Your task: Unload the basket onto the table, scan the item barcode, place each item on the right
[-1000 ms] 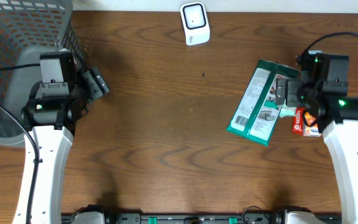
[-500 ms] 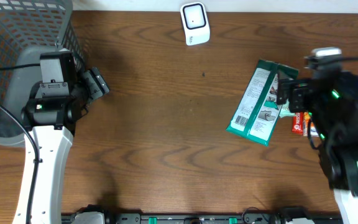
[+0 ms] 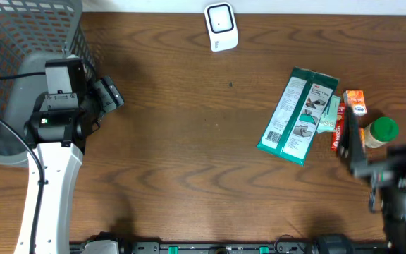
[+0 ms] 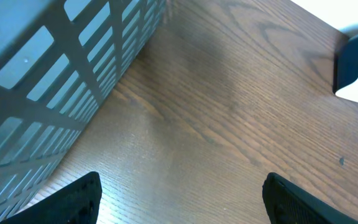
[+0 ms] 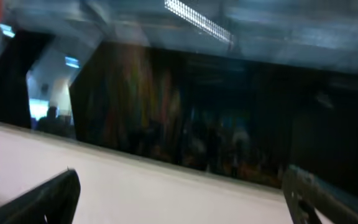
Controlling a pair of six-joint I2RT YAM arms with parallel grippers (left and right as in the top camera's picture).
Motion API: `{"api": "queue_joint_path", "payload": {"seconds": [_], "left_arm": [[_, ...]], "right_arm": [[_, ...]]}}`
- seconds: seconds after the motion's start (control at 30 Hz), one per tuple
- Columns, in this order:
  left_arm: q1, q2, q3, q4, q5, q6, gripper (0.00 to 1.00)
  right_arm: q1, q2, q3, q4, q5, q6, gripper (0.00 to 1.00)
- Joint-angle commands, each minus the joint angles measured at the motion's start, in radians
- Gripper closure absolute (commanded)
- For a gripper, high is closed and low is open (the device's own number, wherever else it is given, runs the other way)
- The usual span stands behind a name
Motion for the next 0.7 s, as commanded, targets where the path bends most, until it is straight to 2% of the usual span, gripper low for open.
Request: {"api": "queue_joint_path", "payload": {"seconds": [0.0, 0.33, 0.67], "left_arm": [[0.005, -0.002, 0.005, 0.0, -0.016, -0.001, 0.16], [0.005, -0.002, 0.005, 0.0, -0.016, -0.001, 0.16], [0.005, -0.002, 0.005, 0.0, -0.016, -0.001, 0.16]], "right_arm": [[0.006, -0.134, -0.165, 0.069, -0.028, -0.037, 0.01], [0.025, -0.422, -0.508, 0.163, -0.027, -0.123, 0.01], [0.042, -0.426, -0.706, 0.216, 0.032, -0.14, 0.01]]}}
